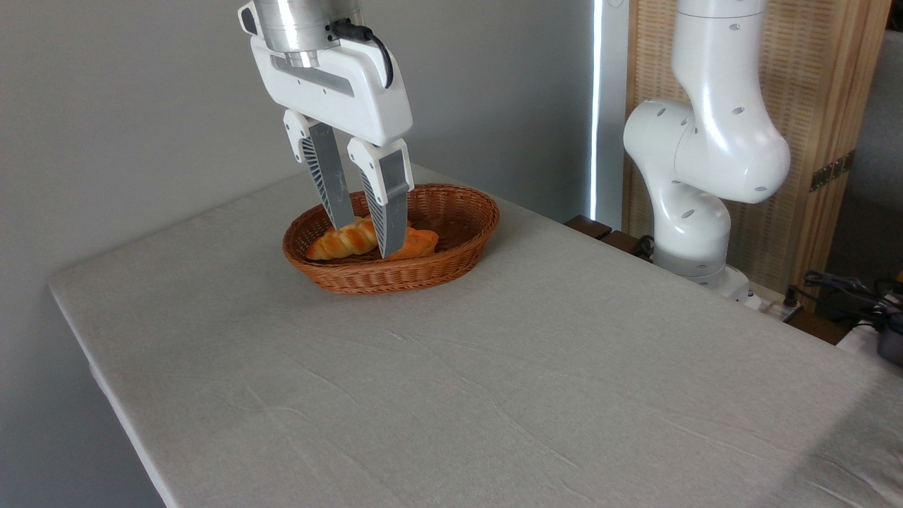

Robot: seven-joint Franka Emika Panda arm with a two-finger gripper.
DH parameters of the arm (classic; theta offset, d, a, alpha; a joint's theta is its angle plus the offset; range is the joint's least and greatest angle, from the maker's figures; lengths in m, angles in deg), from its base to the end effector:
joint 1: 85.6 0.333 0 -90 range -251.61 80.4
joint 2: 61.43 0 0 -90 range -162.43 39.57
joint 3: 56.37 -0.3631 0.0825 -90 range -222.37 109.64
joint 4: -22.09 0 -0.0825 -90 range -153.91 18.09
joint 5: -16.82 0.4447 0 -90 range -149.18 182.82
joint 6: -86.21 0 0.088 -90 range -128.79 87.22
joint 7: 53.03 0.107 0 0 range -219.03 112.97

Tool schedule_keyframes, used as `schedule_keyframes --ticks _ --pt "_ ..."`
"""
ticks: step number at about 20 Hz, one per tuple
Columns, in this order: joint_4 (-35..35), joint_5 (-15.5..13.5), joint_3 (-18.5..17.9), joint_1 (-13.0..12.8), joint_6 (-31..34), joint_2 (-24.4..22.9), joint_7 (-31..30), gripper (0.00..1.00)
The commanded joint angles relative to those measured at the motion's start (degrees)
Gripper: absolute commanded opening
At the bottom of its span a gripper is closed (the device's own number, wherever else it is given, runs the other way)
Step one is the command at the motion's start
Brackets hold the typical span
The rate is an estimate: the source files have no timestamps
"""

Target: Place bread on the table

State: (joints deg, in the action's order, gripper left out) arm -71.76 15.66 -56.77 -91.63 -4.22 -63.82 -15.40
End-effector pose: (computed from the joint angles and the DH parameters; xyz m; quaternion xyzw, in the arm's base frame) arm 0.5969 -0.0609 0.6618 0.9296 -0.3684 -0.0058 0.0123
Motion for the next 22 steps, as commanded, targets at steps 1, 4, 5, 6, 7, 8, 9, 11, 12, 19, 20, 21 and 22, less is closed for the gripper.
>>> schedule_keyframes --ticks 1,4,5,6,7,8,9,11,12,19,20,21,22 --pt "-1.0 0.6 0.6 0.2 -0.3 -1.0 -1.1 1.0" --pt "-0.9 0.6 0.6 0.2 -0.2 -1.0 -1.1 1.0" --pt "-0.9 0.6 0.6 0.2 -0.2 -1.0 -1.0 1.0" --pt "-0.9 0.6 0.6 0.2 -0.2 -1.0 -1.1 1.0" --pt "-0.9 0.6 0.6 0.2 -0.3 -1.0 -1.0 1.0" --pt "-0.9 0.6 0.6 0.2 -0.3 -1.0 -1.0 1.0" --pt "-0.9 0.5 0.6 0.2 -0.2 -1.0 -1.0 1.0" --pt "-1.0 0.0 0.6 0.0 -0.1 -1.1 -1.0 1.0" --pt "-1.0 -0.3 0.6 -0.3 0.0 -1.2 -1.1 1.0" --pt "-2.8 -3.6 3.6 -2.0 -1.2 -1.6 -3.7 1.0" --pt "-3.3 -3.6 3.7 -2.9 -1.8 -1.5 -3.7 1.0" --pt "-3.8 -3.7 3.7 -4.2 -2.3 -1.5 -3.7 1.0" --pt "-4.1 -3.7 3.7 -5.9 -2.5 -1.2 -3.7 1.0"
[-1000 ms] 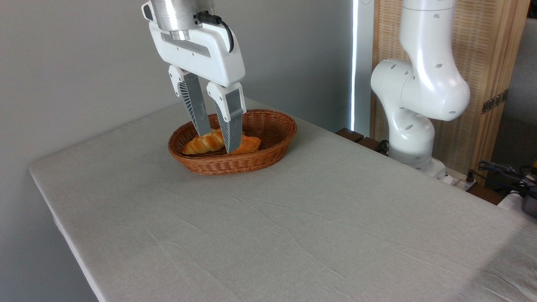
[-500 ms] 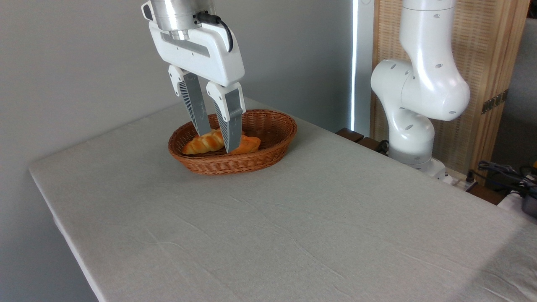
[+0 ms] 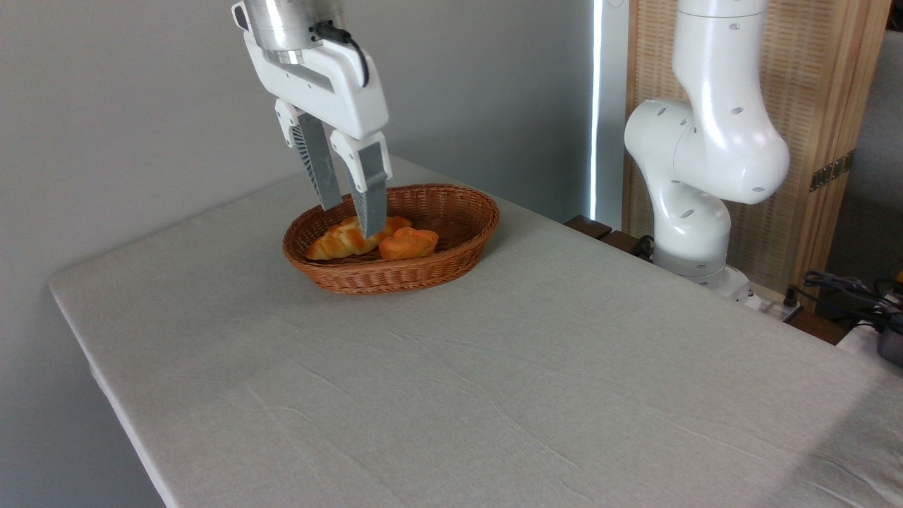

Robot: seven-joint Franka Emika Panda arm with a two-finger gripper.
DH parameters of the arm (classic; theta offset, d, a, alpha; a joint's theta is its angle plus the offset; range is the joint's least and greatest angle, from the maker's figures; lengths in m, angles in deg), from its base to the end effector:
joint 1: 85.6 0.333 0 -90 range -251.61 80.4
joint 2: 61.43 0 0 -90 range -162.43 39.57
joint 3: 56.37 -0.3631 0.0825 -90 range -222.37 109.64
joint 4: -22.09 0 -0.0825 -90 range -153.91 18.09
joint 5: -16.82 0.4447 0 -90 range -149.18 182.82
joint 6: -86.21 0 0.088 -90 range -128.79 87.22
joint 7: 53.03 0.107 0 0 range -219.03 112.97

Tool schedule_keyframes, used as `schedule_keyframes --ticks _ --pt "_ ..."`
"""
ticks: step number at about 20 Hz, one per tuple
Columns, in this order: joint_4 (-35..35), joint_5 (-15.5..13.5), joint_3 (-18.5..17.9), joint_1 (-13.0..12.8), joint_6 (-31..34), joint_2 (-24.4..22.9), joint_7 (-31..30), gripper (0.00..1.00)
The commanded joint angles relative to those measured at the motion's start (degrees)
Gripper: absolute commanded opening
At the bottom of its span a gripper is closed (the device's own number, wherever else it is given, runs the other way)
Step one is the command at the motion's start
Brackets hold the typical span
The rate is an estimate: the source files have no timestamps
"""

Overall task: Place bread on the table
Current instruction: 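Lower the gripper into the basket onto the braided bread roll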

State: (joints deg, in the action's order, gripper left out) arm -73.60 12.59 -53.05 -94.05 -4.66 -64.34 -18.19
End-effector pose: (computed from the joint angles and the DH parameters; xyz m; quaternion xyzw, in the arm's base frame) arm 0.5823 -0.1302 0.6510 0.9182 -0.3942 -0.0093 0.0380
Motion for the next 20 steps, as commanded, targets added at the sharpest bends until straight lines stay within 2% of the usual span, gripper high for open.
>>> schedule_keyframes --ticks 1,3,7,10,12,13,16,18,20 --pt "-2.7 -0.6 0.0 -5.5 -2.3 -0.3 -1.0 1.0" --pt "-4.9 -0.6 0.0 -9.8 -5.2 -0.3 -1.0 1.0" --pt "-13.4 -0.6 0.0 -18.7 -16.1 -0.3 -1.0 1.0" --pt "-20.2 -0.6 0.0 -23.0 -26.9 -0.3 -0.9 1.0" --pt "-24.0 -0.6 0.0 -24.8 -33.9 -0.2 -1.5 1.0" --pt "-25.1 -0.7 0.0 -25.2 -35.0 -0.2 -3.2 1.0" --pt "-25.9 -1.1 0.1 -26.6 -35.2 0.4 -8.1 1.0" --pt "-26.6 -2.5 0.1 -27.1 -35.5 0.9 -8.2 1.0" --pt "-27.6 -2.6 0.1 -27.4 -36.0 1.3 -8.2 1.0"
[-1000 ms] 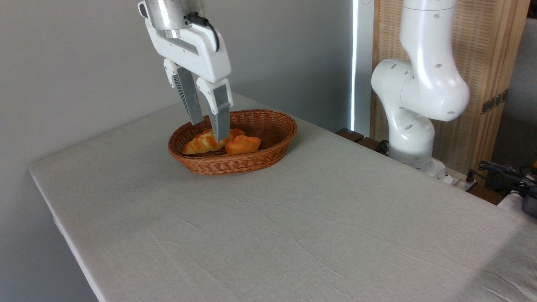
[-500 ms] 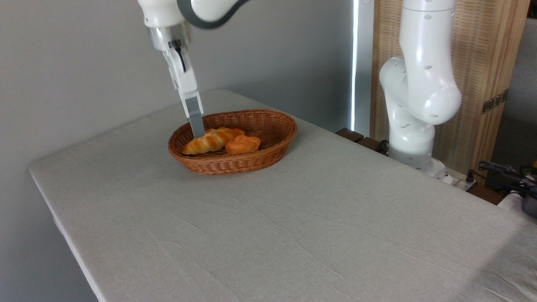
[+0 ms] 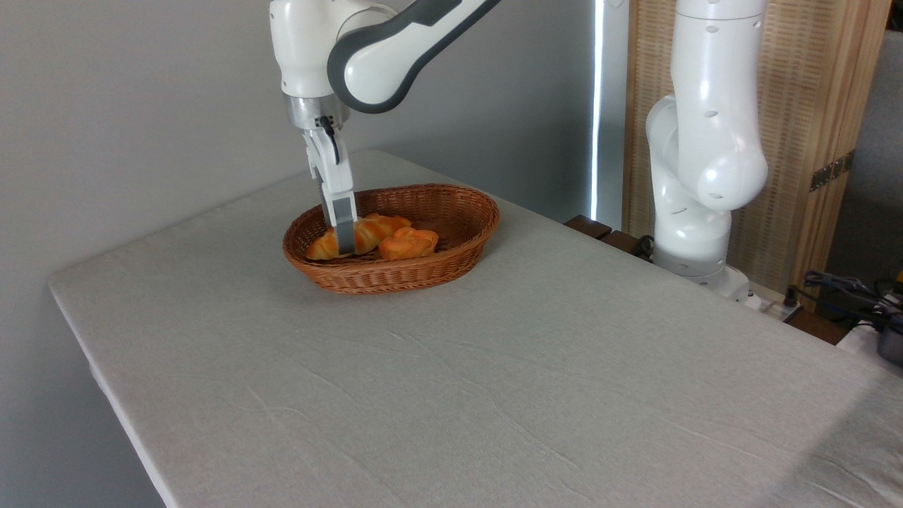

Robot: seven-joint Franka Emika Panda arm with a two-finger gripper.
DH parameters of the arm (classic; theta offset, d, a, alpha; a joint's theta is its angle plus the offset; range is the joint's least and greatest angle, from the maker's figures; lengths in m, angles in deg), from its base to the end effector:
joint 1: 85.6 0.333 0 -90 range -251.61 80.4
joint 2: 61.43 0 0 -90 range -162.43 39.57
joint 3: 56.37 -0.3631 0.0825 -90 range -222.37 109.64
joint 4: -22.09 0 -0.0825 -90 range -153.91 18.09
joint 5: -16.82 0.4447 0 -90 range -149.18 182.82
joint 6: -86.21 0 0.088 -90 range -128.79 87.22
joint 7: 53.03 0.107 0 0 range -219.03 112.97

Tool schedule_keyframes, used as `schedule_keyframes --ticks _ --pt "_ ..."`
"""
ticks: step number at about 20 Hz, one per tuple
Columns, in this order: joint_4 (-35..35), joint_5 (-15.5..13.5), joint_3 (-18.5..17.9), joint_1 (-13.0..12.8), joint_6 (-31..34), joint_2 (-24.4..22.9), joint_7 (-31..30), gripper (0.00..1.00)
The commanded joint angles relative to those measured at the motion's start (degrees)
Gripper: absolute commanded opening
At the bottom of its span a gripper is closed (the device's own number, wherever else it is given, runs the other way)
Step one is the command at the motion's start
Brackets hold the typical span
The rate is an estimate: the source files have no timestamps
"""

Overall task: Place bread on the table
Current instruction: 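Lower the gripper into the basket onto the braided bread roll, then close the gripper on the braided roll and lift it from the basket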

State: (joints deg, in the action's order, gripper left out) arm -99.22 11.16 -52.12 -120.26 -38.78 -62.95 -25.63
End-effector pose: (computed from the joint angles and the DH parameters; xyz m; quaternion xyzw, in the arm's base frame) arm 0.4623 -0.3781 0.4503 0.8498 -0.5236 0.0410 0.0450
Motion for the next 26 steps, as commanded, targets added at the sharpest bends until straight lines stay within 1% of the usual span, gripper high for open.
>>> schedule_keyframes --ticks 1,2,3,5,6,7,15,17,22,24,26 --pt "-2.6 -1.2 -0.8 -1.7 -2.3 -0.1 -0.8 1.0" --pt "-3.3 -1.1 -0.8 -1.9 -3.0 -0.1 -0.8 0.93" --pt "-3.7 -1.1 -0.7 -1.9 -4.2 0.0 -0.9 0.76" --pt "-3.9 -1.1 -0.7 -1.8 -4.6 0.3 -0.9 0.48" --pt "-3.9 -1.1 -0.7 -1.9 -4.6 0.3 -0.9 0.39" --pt "-3.9 -1.2 -0.7 -1.8 -4.6 0.4 -0.9 0.35" --pt "-3.9 -1.1 -0.7 -1.8 -4.5 0.4 -0.9 0.34" --pt "-3.9 -1.2 -0.7 -1.8 -4.5 0.4 -0.9 0.31" --pt "-3.5 -1.2 -0.8 -1.6 -3.8 -0.3 -1.2 0.3" --pt "-1.8 -1.2 -1.0 -1.3 1.0 -1.1 -2.3 0.3" --pt "1.9 -1.4 -1.7 -1.0 7.0 -1.1 -2.2 0.3"
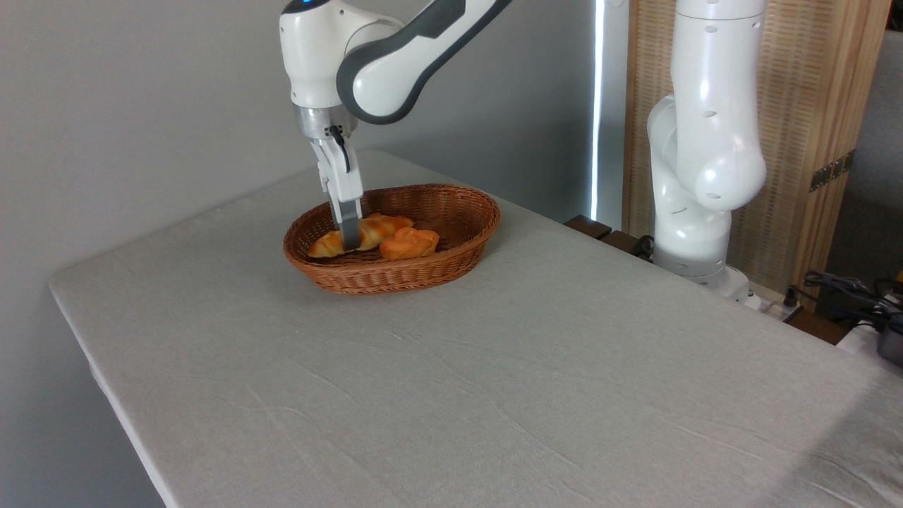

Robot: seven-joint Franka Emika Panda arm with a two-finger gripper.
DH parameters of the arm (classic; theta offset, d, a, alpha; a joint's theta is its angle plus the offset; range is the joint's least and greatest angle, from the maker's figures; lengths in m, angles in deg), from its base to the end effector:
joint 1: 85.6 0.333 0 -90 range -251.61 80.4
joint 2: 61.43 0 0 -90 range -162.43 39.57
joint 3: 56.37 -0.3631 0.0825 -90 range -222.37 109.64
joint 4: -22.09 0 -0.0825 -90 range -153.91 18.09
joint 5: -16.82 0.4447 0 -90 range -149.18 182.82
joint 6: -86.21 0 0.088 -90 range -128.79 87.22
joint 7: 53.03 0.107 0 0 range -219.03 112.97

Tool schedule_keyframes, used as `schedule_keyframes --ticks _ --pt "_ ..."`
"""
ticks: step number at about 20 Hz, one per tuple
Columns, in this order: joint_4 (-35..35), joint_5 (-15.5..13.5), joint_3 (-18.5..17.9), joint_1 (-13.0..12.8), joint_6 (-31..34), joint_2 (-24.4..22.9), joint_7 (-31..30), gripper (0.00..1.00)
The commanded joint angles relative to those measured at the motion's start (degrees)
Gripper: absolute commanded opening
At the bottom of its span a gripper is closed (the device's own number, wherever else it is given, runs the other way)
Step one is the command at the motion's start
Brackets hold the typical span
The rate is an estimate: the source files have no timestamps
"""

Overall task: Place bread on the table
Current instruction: 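Close the gripper on the braided roll and lift it from the basket, then carry the braided roll out of the basket and lower it onto the tablecloth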

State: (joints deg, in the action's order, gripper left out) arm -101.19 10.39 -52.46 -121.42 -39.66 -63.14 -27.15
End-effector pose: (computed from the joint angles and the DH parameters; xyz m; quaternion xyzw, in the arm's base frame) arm 0.4508 -0.3800 0.4359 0.8555 -0.5144 0.0317 0.0498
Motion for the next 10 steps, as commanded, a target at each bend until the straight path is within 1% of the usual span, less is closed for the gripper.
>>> schedule_keyframes --ticks 1,3,4,6,7,8,10 --pt "5.6 -0.6 -2.0 0.3 10.4 -0.9 -0.7 0.3" --pt "8.8 -0.8 -3.6 1.3 15.3 -1.1 -0.7 0.3" --pt "10.4 -1.7 -4.7 1.3 17.6 -1.0 -0.7 0.3" --pt "13.5 -4.6 -8.3 1.3 20.9 -1.1 -0.7 0.3" --pt "15.2 -6.0 -10.1 1.3 22.1 -1.1 -0.5 0.3" --pt "16.7 -6.6 -12.1 1.3 22.5 -1.0 -0.1 0.31" --pt "17.8 -6.0 -16.1 1.4 22.0 -0.3 0.5 0.33"
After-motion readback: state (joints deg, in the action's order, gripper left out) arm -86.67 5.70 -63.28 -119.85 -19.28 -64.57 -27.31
